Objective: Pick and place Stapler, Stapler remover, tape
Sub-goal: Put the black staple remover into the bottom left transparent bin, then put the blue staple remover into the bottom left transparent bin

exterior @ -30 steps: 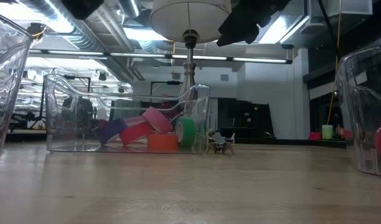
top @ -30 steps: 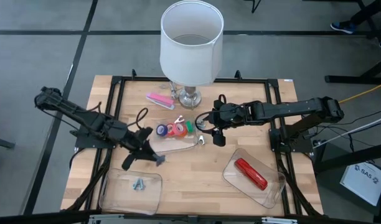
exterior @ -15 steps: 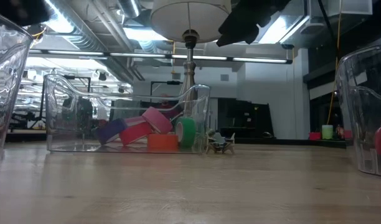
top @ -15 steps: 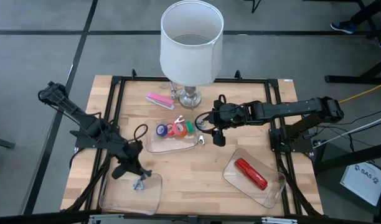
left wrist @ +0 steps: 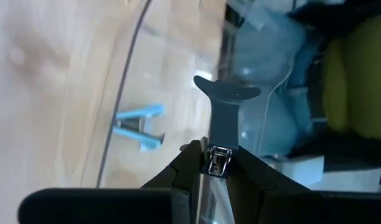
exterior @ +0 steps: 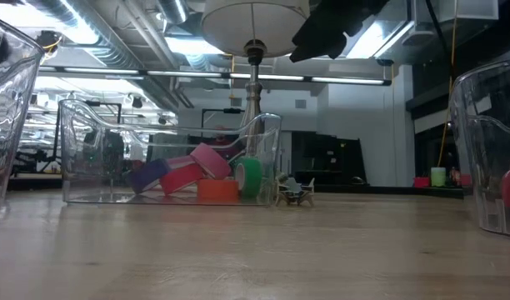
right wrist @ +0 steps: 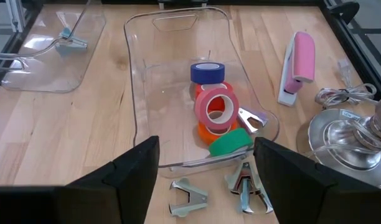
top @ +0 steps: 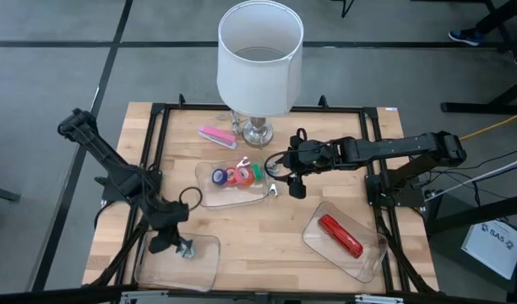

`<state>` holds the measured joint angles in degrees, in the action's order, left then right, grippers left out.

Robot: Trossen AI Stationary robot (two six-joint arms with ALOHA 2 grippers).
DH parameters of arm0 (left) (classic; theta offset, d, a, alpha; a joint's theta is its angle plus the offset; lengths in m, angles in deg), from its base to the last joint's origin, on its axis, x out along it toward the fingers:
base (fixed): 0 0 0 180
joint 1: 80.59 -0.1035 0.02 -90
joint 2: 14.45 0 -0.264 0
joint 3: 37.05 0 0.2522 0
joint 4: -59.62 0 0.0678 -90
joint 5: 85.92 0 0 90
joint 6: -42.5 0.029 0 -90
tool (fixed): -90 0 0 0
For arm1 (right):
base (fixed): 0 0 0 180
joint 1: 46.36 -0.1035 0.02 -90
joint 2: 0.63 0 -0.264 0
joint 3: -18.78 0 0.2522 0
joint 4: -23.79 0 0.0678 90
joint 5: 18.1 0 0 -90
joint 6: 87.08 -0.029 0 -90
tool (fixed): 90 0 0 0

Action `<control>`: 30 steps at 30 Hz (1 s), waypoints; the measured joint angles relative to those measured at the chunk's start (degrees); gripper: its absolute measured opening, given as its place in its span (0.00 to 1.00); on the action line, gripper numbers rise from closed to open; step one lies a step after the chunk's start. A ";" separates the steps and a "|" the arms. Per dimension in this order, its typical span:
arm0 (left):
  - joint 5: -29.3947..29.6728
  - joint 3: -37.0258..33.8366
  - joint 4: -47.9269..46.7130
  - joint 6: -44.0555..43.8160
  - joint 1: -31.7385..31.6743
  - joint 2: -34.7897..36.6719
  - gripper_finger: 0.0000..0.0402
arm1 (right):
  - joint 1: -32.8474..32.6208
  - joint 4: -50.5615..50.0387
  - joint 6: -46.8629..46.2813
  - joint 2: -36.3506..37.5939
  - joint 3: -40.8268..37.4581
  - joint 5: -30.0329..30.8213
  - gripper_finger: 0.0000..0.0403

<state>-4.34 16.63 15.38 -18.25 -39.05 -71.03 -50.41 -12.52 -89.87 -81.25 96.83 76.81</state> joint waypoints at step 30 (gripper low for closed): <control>-11.78 0.00 0.34 -2.04 1.11 -17.55 0.25 | 0.00 0.63 -0.04 -0.02 -0.02 0.00 0.65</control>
<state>-16.13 16.63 15.71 -20.29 -37.94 -88.58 -50.40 -11.88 -89.91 -81.27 96.81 76.81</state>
